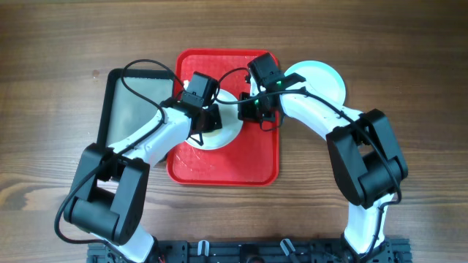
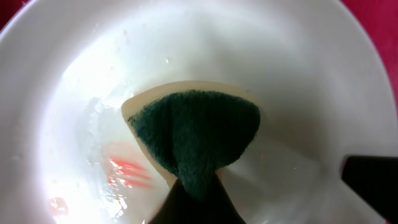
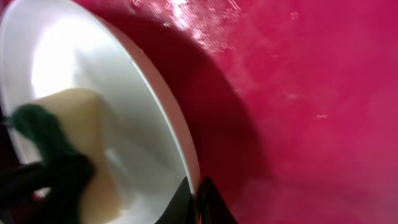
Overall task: Clean dirty plates on tray and stack at the side
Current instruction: 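Grasp the white plate rim with the right gripper, then scrub the white plate surface with the sponge in the left gripper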
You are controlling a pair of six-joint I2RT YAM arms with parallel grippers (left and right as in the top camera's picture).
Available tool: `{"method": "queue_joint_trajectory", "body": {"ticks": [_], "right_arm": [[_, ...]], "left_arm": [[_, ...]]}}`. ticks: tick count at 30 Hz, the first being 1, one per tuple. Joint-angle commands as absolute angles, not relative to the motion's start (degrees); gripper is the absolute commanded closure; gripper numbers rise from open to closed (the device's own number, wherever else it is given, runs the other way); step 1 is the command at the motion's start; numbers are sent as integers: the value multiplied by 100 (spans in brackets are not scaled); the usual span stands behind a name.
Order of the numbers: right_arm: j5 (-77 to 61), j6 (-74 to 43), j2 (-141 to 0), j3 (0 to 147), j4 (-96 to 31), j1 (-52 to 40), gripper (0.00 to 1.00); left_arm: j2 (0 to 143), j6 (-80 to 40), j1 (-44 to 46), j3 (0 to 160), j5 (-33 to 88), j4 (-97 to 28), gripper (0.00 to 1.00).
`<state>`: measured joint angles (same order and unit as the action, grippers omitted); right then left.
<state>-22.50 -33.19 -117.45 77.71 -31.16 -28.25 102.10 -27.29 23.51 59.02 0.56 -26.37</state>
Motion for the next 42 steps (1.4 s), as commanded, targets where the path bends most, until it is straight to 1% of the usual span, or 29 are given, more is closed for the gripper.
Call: {"method": "queue_joint_trajectory", "body": {"ticks": [1,2,4,5,6,8,9,10,11,14,15,16,17,18,19,20,21,25,28,42], "right_arm": [[-2952,-4049,-11850,7771,-2932,-2842,96],[-2902,-4018,-11850,7771,-2943,-2842,95],[-2893,-3736,-11850,7771,-2943,-2842,86],[-2891,-3607,-11850,7771,-2947,-2842,80],[-2886,-3400,-11850,7771,-2952,-2842,70],[-2808,-3105,-11850,7771,-2952,-2842,44],[-2692,-2943,-11850,7771,-2950,-2842,23],[-2541,-2825,-11850,7771,-2952,-2842,14],[-2394,-2749,-11850,7771,-2952,-2842,13],[-1772,-2377,-11850,7771,-2921,-2842,12],[-1627,-2259,-11852,7771,-2891,-2842,13],[-1533,-2099,-11852,7771,-2832,-2842,17],[-1535,-2021,-11852,7771,-2775,-2842,25],[-1538,-1973,-11852,7771,-2720,-2842,37],[-1538,-1966,-11852,7771,-2668,-2842,46],[-1540,-1968,-11852,7771,-2630,-2845,58],[-1540,-1970,-11852,7771,-2598,-2847,63],[-1540,-1962,-11867,7771,-2497,-2849,64],[-1538,-1951,-11874,7749,-2443,-2849,69],[-1538,-1946,-11913,7712,-2322,-2897,69]], "left_arm": [[10022,-2749,2244,6064,56,-2591,95],[9963,-2749,2206,6080,56,-2591,94],[9791,-2749,2099,6108,60,-2593,93],[9699,-2749,2049,6112,86,-2593,93],[9603,-2746,1994,6114,154,-2593,93],[9428,-2746,1892,6114,412,-2591,96],[9351,-2746,1841,6114,576,-2591,96],[9286,-2746,1798,6114,738,-2593,96],[9251,-2746,1769,6114,845,-2600,96],[9196,-2744,1710,6114,978,-2746,96],[9196,-2744,1693,6114,956,-2823,96],[9196,-2742,1675,6114,930,-2917,96],[9198,-2742,1651,6114,858,-3028,96],[9198,-2742,1629,6114,757,-3114,96],[9198,-2742,1614,6114,631,-3201,96],[9198,-2742,1601,6112,510,-3264,96],[9198,-2742,1592,6106,362,-3328,96],[9207,-2740,1590,6049,117,-3409,96],[9262,-2740,1590,5996,117,-3406,96],[9675,-2742,1601,5994,145,-3374,96]]}}
